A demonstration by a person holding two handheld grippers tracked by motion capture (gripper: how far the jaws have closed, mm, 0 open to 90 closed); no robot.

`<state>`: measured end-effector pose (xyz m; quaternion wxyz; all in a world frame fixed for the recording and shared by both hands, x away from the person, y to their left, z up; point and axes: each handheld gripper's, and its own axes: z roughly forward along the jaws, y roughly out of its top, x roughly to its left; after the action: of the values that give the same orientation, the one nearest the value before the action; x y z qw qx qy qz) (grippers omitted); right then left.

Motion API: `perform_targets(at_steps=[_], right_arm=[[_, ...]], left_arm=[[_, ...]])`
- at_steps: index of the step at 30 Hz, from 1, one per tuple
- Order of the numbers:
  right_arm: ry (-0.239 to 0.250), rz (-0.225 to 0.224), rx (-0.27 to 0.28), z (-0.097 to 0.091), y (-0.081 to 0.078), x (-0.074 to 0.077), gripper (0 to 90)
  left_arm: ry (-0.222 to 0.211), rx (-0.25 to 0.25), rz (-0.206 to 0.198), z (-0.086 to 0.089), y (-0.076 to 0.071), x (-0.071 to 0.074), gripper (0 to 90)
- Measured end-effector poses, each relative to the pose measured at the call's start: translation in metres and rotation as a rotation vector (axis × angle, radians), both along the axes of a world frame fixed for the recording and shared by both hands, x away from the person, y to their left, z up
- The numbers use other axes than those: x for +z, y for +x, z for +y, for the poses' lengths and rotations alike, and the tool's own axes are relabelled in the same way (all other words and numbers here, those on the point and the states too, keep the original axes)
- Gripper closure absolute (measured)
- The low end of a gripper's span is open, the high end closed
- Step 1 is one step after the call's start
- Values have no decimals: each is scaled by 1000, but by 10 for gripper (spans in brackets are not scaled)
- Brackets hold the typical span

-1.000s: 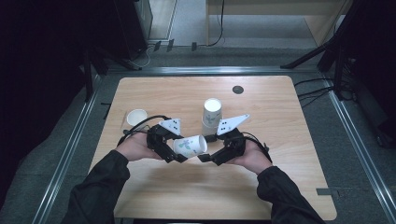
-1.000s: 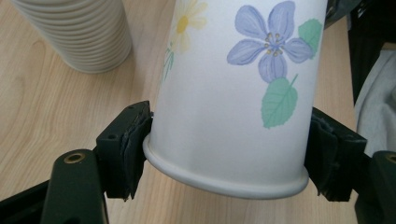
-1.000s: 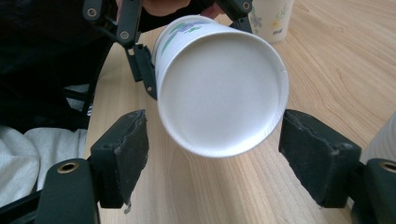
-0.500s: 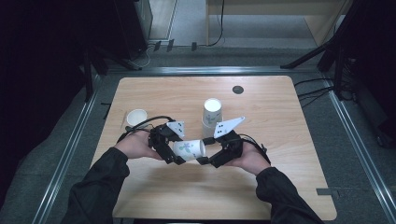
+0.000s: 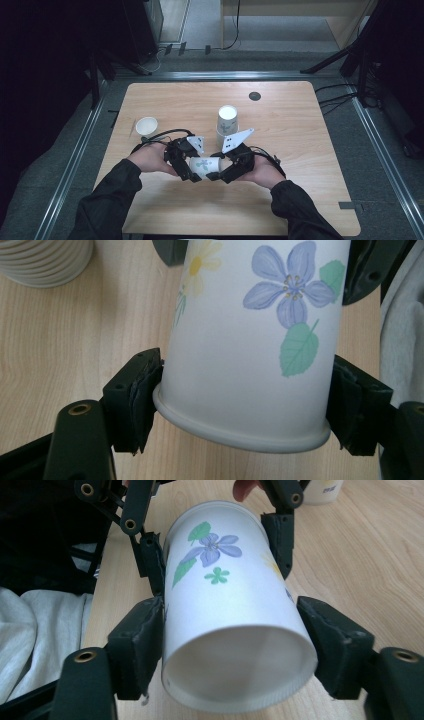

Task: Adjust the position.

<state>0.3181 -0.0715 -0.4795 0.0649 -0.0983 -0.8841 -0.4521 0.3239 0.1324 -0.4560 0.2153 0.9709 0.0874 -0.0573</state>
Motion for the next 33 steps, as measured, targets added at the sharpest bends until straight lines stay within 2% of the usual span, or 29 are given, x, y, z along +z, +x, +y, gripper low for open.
perform_targets(at_steps=[6, 7, 8, 10, 12, 13, 14, 15, 16, 17, 20, 22, 23, 28, 31, 33], right_arm=[[-9, -7, 9, 0, -1, 0, 333], [-3, -6, 13, 0, -1, 1, 332], [-3, -6, 13, 0, -1, 1, 332], [14, -12, 5, -3, -1, 4, 331], [19, -12, -2, -4, 0, 5, 331], [26, -11, -4, -5, 0, 6, 331], [38, -8, -14, -9, 1, 8, 331], [42, -15, -19, -10, 2, 9, 331], [53, -15, -23, -12, 3, 10, 331], [53, -15, -23, -12, 3, 10, 331], [78, -7, -28, -18, 5, 14, 331], [86, -10, -30, -19, 5, 15, 331], [86, -6, -30, -20, 5, 16, 331], [94, -7, -25, -20, 5, 17, 331], [105, -8, -15, -19, 5, 19, 331], [112, -2, -11, -20, 5, 21, 331]], left_arm=[[-11, 0, 3, 0, -1, 0, 229], [-29, -9, -14, 1, -2, 2, 219], [-29, -9, -14, 1, -2, 2, 207], [-70, 4, -31, 4, -1, 5, 148], [-81, 11, -31, 6, 0, 7, 126], [-102, 27, -39, 7, 0, 8, 124], [-144, 59, -28, 11, 2, 10, 101], [-144, 59, -28, 11, 2, 10, 99], [-175, 75, -27, 16, 3, 11, 99], [-175, 75, -27, 16, 3, 11, 99], [-219, 100, -40, 24, 2, 10, 99], [-230, 108, -36, 26, 2, 10, 99], [-252, 118, -32, 29, 1, 9, 99], [-279, 137, -24, 30, -3, 5, 98], [-315, 154, -24, 31, -6, 1, 92], [-356, 166, -6, 32, -7, -1, 93]])
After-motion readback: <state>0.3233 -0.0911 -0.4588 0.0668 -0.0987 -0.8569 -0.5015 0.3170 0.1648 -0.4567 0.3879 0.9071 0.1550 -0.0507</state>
